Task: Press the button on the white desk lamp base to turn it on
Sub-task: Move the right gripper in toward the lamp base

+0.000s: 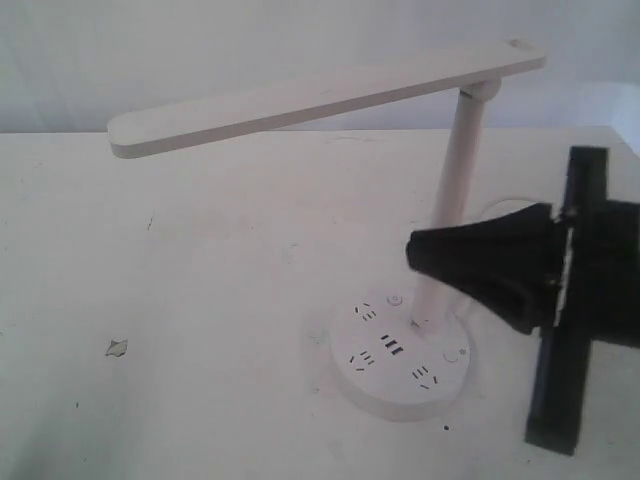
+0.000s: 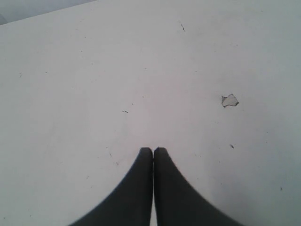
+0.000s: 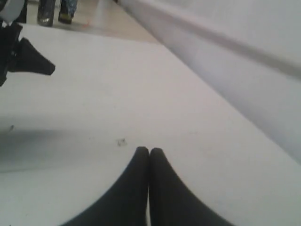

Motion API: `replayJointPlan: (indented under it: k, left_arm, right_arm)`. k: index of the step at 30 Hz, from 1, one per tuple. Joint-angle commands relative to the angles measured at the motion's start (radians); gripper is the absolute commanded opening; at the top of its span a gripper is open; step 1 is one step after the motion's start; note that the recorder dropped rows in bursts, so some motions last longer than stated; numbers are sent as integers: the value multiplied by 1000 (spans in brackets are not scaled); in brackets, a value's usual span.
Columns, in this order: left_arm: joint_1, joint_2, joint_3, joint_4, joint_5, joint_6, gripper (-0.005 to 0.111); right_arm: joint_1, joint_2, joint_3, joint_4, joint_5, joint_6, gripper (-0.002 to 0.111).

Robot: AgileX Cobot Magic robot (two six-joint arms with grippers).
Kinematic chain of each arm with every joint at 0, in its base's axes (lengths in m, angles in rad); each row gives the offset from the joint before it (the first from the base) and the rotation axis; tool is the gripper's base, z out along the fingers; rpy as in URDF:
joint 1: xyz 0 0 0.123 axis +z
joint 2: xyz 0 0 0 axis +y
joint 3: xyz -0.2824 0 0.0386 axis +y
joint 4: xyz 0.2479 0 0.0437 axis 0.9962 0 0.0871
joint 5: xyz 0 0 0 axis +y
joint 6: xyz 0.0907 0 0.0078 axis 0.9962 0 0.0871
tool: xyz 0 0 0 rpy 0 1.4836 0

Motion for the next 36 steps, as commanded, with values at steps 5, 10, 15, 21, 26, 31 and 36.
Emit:
replayJointPlan:
  k: [5, 10, 15, 21, 26, 31, 36]
  left_arm:
    - [-9, -4, 3, -6, -5, -1, 0]
    - [-9, -4, 3, -6, -5, -1, 0]
    - [-9, -4, 3, -6, -5, -1, 0]
    - [-9, -4, 3, -6, -5, -1, 0]
    - [-9, -4, 3, -6, -5, -1, 0]
    - [-9, -4, 3, -6, -5, -1, 0]
    - [-9, -4, 3, -6, -5, -1, 0]
  right_arm:
    - [295, 222, 28, 12, 333, 34, 0]
    - [395, 339, 28, 13, 587, 153, 0]
    - [420, 402, 28, 18, 752, 383, 0]
    - [420, 406, 28, 18, 867, 555, 0]
    - [420, 406, 28, 19, 974, 616, 0]
    - [420, 406, 28, 19, 989, 616, 0]
    - [420, 406, 28, 19, 1074, 636, 0]
